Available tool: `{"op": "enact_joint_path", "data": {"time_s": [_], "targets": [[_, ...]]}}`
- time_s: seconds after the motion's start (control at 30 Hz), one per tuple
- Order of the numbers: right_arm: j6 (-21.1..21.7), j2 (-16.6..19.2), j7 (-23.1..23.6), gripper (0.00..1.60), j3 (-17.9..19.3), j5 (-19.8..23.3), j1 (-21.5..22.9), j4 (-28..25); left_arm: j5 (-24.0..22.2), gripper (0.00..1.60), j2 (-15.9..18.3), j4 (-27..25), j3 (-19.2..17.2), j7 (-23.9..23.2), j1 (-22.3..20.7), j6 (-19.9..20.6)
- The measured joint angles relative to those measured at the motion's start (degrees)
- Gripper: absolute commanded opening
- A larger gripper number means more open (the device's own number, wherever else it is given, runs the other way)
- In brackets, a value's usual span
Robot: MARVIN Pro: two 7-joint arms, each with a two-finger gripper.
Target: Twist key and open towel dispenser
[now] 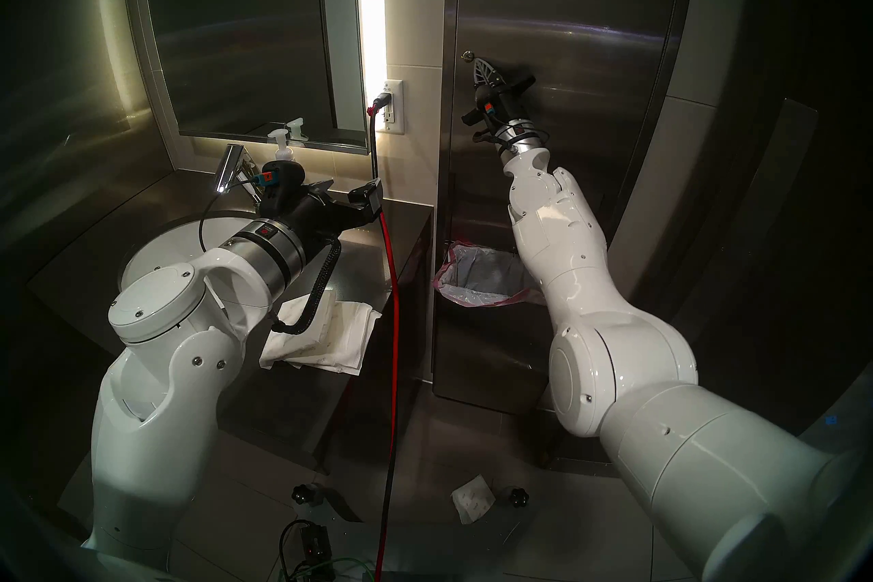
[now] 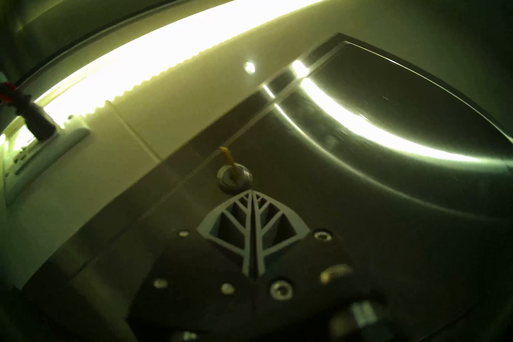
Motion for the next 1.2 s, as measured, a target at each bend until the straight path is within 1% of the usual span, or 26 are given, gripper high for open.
{"op": "enact_joint_path", "data": {"time_s": [0.1,0.13,0.17,0.2,0.23,0.27,0.3,0.37,0.4,0.43,0.5,0.53,0.63,0.7,0.77,0.8,0.83,0.93,0.97,1.0,1.07,1.2], "targets": [[0.71,-0.58,0.02,0.00,0.95,1.60,-1.07,-1.72,0.00,1.60,0.00,0.00,0.00,0.00,0.00,0.00],[0.90,-0.72,0.23,0.12,1.06,1.93,-1.37,-2.24,0.00,1.60,0.00,0.00,0.00,0.00,0.00,0.00],[0.98,-0.82,0.57,0.36,1.06,2.11,-1.75,-2.85,0.00,1.60,0.00,0.00,0.00,0.00,0.00,0.00],[0.98,-0.88,1.30,0.36,0.79,2.18,-2.25,-3.58,0.00,1.60,0.00,0.00,0.00,0.00,0.00,0.00],[0.97,-0.88,1.61,0.75,0.62,2.18,-2.44,-3.82,0.01,1.60,0.00,0.00,0.00,0.00,0.00,0.00],[0.95,-0.89,2.37,0.75,0.17,2.16,-2.88,-4.36,0.01,1.60,0.00,0.00,0.00,0.00,0.00,0.00],[0.95,-0.90,2.94,0.99,-0.10,2.11,-3.15,-4.69,0.01,1.60,0.00,0.00,0.00,0.00,0.00,0.00],[1.01,-0.92,4.74,1.19,-0.96,1.77,-3.81,-5.44,0.01,1.60,-0.01,0.00,0.00,0.00,0.00,0.00],[1.21,-0.88,5.88,1.32,-1.45,1.54,-4.10,-5.77,0.01,1.60,-0.01,0.00,0.00,0.00,0.00,0.00],[1.44,-0.85,6.69,1.35,-1.68,1.45,-4.24,-5.97,0.01,1.60,-0.01,0.00,0.00,0.00,0.00,0.00],[2.27,-0.64,9.32,1.46,-2.41,1.19,-4.40,-6.32,0.01,1.60,-0.01,0.00,0.00,0.00,0.00,0.00],[2.47,-0.55,10.03,1.49,-2.56,1.10,-4.37,-6.37,0.01,1.60,-0.01,0.00,0.00,0.00,0.00,0.00],[3.11,0.03,12.32,1.45,-3.07,0.53,-3.75,-6.38,0.01,1.60,-0.01,0.00,0.00,-0.01,0.01,0.00],[3.30,0.40,13.14,1.46,-3.13,0.31,-3.15,-6.41,0.01,1.60,-0.01,0.00,0.00,-0.01,0.01,0.00],[3.45,1.07,14.37,1.39,-3.12,0.07,-2.16,-6.83,0.01,1.60,-0.01,0.01,0.00,-0.03,0.01,0.00],[3.46,1.26,14.73,1.39,-3.10,0.02,-1.91,-6.98,0.01,1.60,-0.01,0.01,0.00,-0.03,0.01,0.00],[3.47,1.48,15.18,1.27,-3.07,-0.05,-1.67,-7.14,0.01,1.60,-0.01,0.01,0.00,-0.03,0.01,0.00],[3.24,2.42,16.97,1.37,-2.93,-0.31,-1.36,-7.78,0.01,1.60,-0.01,0.01,-0.01,-0.04,0.01,0.00],[2.95,2.85,17.78,1.37,-2.87,-0.37,-1.35,-8.18,0.01,1.60,-0.01,0.01,-0.01,-0.04,0.01,0.00],[2.69,3.18,18.45,1.35,-2.82,-0.37,-1.35,-8.51,0.01,1.60,-0.01,0.01,-0.01,-0.04,0.01,0.00],[2.18,3.83,19.91,1.17,-2.61,-0.27,-1.41,-9.22,0.01,1.60,-0.01,0.01,-0.01,-0.05,0.01,0.00],[1.27,4.80,22.16,1.15,-1.87,0.57,-1.64,-10.93,0.02,1.60,-0.01,0.01,-0.01,-0.05,0.01,0.00]]}}
